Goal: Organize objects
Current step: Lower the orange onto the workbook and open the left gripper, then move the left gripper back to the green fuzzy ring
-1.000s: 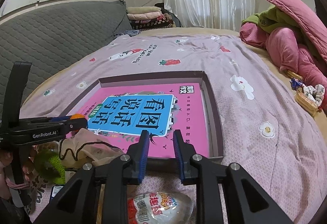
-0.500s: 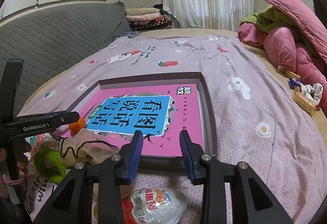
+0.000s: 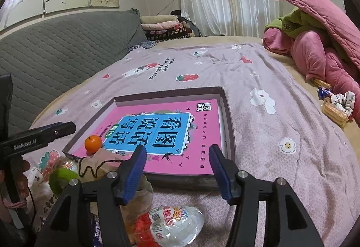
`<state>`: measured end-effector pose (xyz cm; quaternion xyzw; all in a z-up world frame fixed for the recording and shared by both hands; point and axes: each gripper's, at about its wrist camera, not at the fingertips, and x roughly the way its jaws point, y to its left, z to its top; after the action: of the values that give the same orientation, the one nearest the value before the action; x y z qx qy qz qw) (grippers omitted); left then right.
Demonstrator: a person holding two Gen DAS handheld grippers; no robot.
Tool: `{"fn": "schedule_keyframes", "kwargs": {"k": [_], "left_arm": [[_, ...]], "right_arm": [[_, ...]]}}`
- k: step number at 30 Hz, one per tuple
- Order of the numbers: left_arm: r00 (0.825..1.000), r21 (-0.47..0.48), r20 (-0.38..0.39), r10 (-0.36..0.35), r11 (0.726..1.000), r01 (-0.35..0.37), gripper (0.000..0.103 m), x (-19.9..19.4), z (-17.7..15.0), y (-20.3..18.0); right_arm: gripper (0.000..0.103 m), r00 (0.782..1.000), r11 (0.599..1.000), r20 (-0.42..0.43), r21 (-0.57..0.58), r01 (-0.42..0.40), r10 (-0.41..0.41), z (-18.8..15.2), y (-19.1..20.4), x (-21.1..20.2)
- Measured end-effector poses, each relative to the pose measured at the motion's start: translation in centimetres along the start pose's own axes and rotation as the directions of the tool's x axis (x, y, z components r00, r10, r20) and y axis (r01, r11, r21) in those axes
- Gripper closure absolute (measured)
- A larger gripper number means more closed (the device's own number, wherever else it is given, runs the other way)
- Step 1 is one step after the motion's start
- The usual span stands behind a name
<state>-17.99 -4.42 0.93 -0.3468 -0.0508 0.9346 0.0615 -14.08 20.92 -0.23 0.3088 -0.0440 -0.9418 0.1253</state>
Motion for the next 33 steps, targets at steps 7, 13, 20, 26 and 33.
{"fn": "schedule_keyframes", "kwargs": {"k": [7, 13, 20, 26, 33], "left_arm": [[0.999, 0.025, 0.039, -0.002, 1.000, 0.001, 0.042, -1.8, -1.0, -0.7], [0.999, 0.030, 0.038, -0.001, 1.000, 0.000, 0.042, -2.8, -2.4, -0.8], [1.000, 0.040, 0.029, 0.002, 0.999, -0.003, 0.042, -3.6, -3.8, -1.1], [1.000, 0.052, 0.028, 0.005, 0.999, -0.006, 0.042, -4.5, -4.8, -1.4], [0.999, 0.073, 0.034, 0.001, 0.997, -0.004, 0.042, -5.3, -5.7, -1.7]], "right_arm": [[0.039, 1.000, 1.000, 0.018, 0.000, -0.012, 0.012, -0.1, 0.2, -0.9], [0.038, 1.000, 1.000, 0.029, -0.010, -0.003, 0.003, -0.4, 0.6, -1.8], [0.037, 0.999, 0.999, 0.044, -0.032, 0.016, -0.014, -0.9, 1.1, -3.0], [0.037, 0.999, 0.999, 0.046, -0.034, 0.019, -0.017, -1.4, 1.4, -3.6], [0.032, 0.998, 0.999, 0.059, -0.043, 0.014, -0.011, -2.1, 1.9, -4.6]]}}
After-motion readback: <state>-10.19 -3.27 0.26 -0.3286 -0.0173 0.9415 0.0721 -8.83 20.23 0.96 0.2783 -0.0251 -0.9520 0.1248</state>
